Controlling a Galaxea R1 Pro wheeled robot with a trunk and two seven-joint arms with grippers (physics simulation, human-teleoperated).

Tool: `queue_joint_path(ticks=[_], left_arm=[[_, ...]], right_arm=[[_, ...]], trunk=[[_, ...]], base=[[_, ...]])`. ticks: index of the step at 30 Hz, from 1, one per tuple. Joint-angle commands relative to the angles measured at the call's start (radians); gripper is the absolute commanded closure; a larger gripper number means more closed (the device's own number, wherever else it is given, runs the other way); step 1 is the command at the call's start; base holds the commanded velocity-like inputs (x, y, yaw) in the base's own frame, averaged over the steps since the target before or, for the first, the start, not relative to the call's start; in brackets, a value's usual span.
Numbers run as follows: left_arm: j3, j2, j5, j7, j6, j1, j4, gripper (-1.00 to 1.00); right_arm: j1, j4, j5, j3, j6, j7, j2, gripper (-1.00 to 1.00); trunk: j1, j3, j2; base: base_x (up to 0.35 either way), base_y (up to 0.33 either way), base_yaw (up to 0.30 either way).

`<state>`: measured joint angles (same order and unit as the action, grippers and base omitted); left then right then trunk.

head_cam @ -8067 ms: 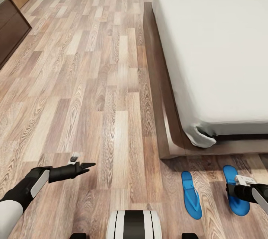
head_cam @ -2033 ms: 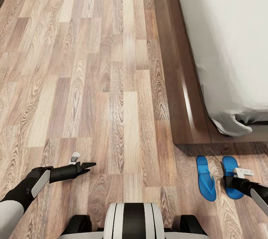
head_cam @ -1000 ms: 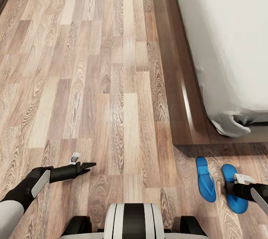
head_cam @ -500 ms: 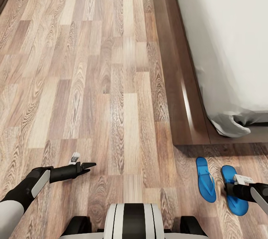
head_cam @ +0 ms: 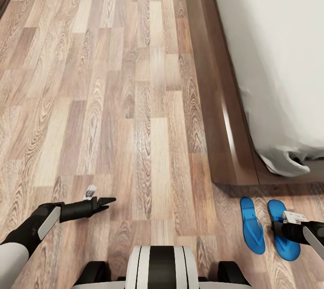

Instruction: In the bedroom, move the book from the bed onto either nightstand, and place the two sandals side by side next to the bed.

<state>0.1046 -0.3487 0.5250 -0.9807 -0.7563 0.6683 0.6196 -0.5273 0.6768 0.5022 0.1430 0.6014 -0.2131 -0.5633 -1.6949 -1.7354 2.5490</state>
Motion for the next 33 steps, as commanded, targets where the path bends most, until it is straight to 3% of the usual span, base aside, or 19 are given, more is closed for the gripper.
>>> queue_joint_path(ticks=[1,30,33], left_arm=[[0.004,-0.001,0.007,0.0,-0.006,0.001,-0.002,-1.0],[0.003,0.008,0.007,0.0,-0.006,0.001,-0.004,-1.0],[0.003,0.008,0.007,0.0,-0.006,0.001,-0.004,-1.0]], right_arm=[[0.0,0.0,-0.001,0.003,0.003,-0.002,-0.001,1.0],[0.0,0.0,-0.002,0.004,0.003,-0.002,-0.001,1.0],[0.0,0.0,-0.002,0.004,0.003,-0.002,-0.001,1.0]], trunk=[[0.0,-0.001,0.0],[0.0,-0.001,0.0],[-0.001,-0.012,0.001]], base=[[0.053,0.051,0.0],[0.032,0.003,0.0],[0.0,0.0,0.0]])
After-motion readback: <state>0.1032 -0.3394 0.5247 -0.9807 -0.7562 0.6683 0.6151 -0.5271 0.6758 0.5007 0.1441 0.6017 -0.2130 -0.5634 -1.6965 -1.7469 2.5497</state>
